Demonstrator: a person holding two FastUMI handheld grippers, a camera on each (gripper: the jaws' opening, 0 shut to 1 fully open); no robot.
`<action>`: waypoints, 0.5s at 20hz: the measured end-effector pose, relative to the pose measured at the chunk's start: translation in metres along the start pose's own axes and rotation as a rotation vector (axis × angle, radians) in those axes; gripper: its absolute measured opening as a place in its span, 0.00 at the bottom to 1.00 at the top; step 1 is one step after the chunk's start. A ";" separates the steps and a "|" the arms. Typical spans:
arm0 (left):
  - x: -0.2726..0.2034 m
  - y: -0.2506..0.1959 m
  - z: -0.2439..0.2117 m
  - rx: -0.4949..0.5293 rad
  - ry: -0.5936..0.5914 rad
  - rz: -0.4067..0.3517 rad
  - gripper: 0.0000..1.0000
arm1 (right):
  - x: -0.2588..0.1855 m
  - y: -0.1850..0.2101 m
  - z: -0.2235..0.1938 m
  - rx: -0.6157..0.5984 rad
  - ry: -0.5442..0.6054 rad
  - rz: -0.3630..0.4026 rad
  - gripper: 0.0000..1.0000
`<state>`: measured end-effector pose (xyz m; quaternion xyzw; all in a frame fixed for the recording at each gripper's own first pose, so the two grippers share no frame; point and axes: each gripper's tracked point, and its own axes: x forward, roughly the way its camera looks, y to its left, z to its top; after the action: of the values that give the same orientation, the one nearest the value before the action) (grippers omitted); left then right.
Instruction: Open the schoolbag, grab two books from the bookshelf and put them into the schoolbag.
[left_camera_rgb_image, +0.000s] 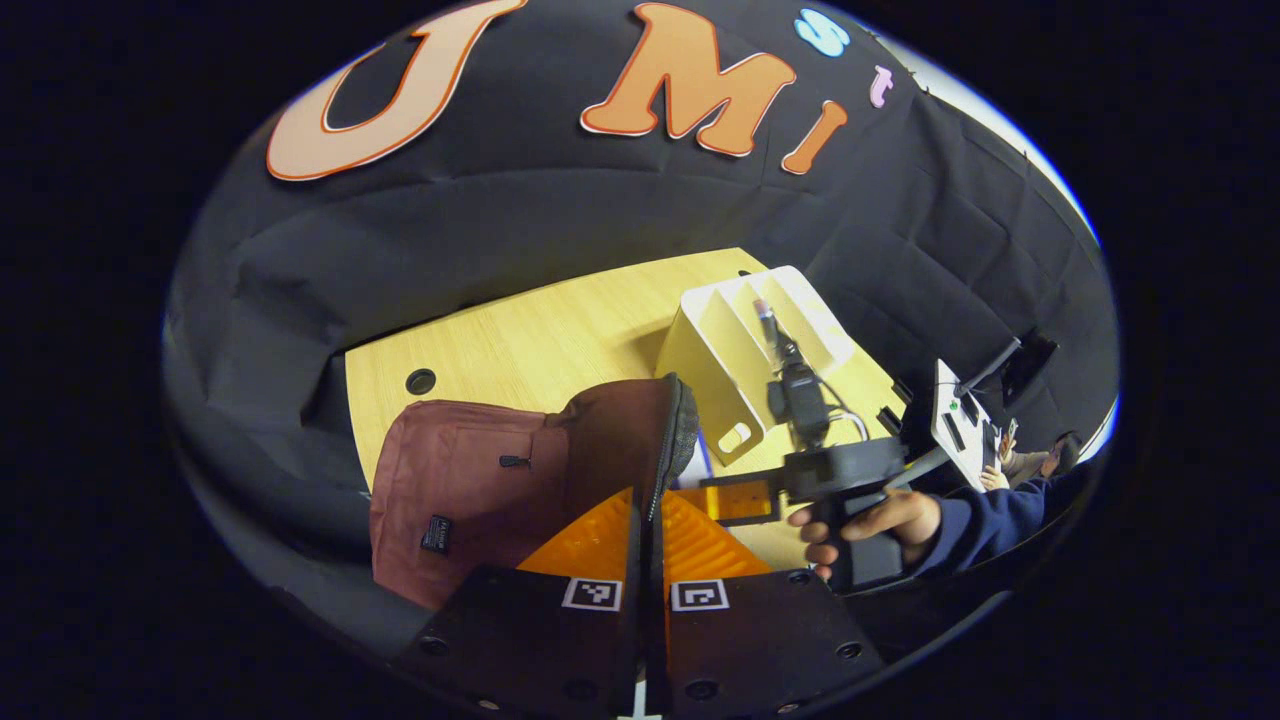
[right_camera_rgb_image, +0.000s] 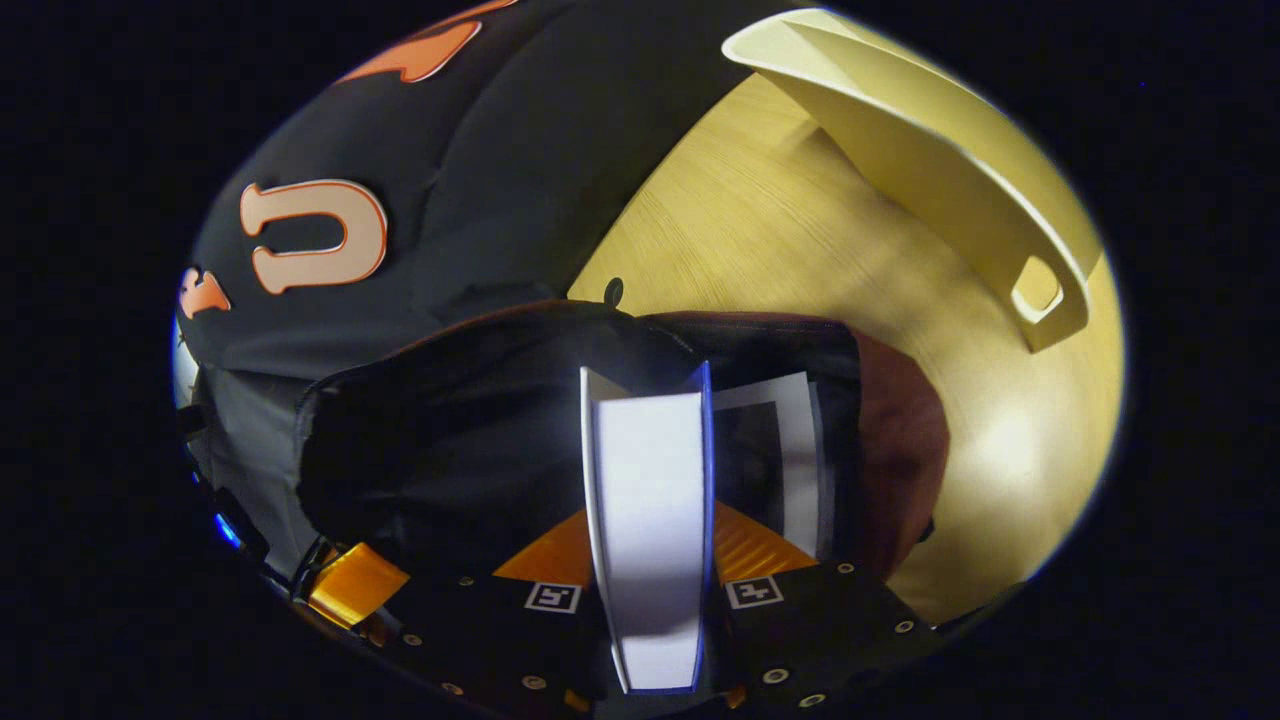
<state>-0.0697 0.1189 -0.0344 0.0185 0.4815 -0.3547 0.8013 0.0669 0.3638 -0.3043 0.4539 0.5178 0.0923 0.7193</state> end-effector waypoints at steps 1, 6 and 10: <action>0.001 -0.002 0.001 0.003 -0.001 -0.003 0.04 | 0.007 -0.004 -0.002 0.007 -0.018 0.003 0.28; -0.001 -0.006 0.001 0.001 -0.004 -0.010 0.04 | 0.043 0.000 -0.008 -0.009 -0.034 0.039 0.40; -0.002 -0.004 -0.004 -0.027 -0.009 0.000 0.08 | 0.045 -0.017 -0.016 -0.091 -0.028 -0.062 0.66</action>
<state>-0.0754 0.1186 -0.0342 0.0061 0.4827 -0.3483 0.8035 0.0683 0.3901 -0.3481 0.4059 0.5168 0.0872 0.7487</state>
